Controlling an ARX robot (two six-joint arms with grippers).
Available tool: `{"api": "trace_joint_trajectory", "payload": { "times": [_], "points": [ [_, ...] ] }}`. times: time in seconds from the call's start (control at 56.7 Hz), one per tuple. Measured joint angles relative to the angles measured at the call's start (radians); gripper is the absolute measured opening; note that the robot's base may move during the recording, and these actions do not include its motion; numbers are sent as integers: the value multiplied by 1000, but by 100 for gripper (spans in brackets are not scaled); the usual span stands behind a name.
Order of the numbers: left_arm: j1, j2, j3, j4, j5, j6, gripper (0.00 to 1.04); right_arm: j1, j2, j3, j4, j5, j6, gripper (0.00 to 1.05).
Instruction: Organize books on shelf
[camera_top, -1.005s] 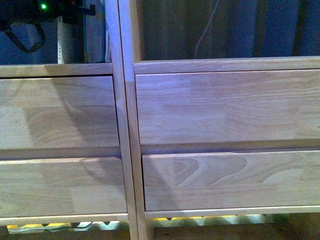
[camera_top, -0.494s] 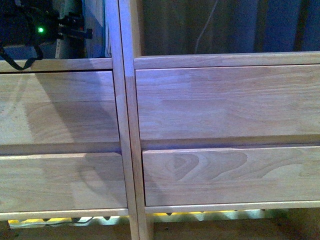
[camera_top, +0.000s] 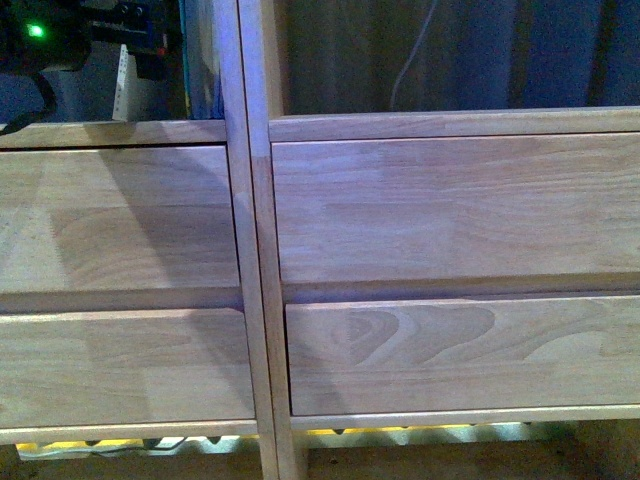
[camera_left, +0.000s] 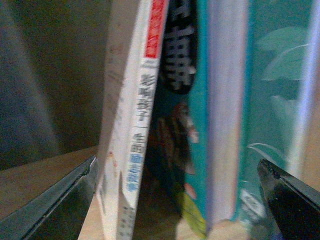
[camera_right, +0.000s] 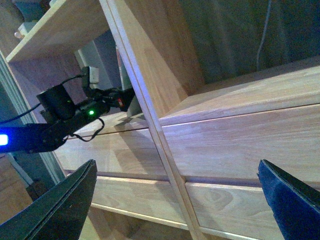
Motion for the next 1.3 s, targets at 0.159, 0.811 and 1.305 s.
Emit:
{"api": "trace_joint_trajectory", "payload": {
  "times": [0.159,0.811,1.305],
  "points": [
    [-3,-158,-176,1,-42,-38,98,28,-28,19,-24,4,0,98],
    [79,-1297,-995,-518,-370,-101,43,69,-72,14,-443,532,-480,54],
    [93,-1450,-1198,-471,-363,-97,3,72,-248,-180,-442,536,-520,3]
  ]
}}
